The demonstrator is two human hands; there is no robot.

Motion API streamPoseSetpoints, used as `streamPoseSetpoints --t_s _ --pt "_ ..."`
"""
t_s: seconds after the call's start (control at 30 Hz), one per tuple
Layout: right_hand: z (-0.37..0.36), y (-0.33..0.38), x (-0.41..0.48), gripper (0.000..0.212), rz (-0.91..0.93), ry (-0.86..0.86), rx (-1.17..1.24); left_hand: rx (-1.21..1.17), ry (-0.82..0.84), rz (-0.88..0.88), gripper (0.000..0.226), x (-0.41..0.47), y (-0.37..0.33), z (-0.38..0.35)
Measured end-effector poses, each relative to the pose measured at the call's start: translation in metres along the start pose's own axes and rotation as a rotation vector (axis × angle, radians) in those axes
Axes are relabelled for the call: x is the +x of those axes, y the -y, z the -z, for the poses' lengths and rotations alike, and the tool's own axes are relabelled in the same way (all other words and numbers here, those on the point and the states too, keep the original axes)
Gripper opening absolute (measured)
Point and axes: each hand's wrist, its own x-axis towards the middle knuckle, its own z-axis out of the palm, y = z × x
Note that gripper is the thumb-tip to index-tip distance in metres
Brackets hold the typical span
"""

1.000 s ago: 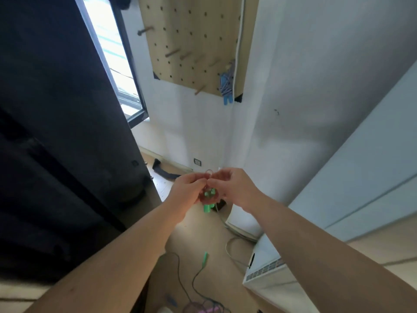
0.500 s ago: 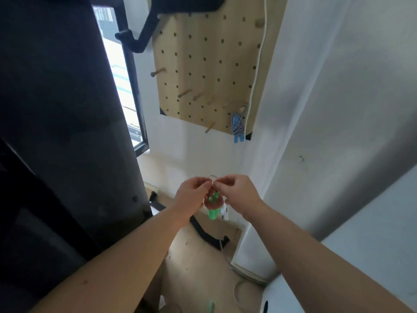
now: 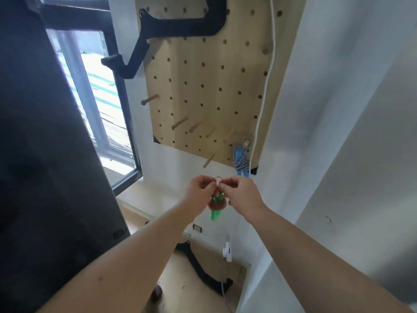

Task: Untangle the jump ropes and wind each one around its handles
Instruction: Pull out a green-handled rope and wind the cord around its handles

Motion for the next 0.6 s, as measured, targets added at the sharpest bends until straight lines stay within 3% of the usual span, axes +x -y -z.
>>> streamPoseSetpoints --t_s 0.17,0.43,0.6 --pt "0.011 0.006 0.097 0.002 0.009 0.056 -0.110 0.078 -0.026 -0.030 0.020 0.095 -0.018 -0.015" --pt "0.010 0.008 0.200 0.016 -0.129 -0.078 -0.120 0.126 -0.092 -0.001 0.019 0.196 -0.039 -0.036" --pt "0.006 0.012 0.226 0.017 -0.224 -0.077 -0.153 0.362 -0.135 -0.075 0.025 0.226 -0.043 -0.041"
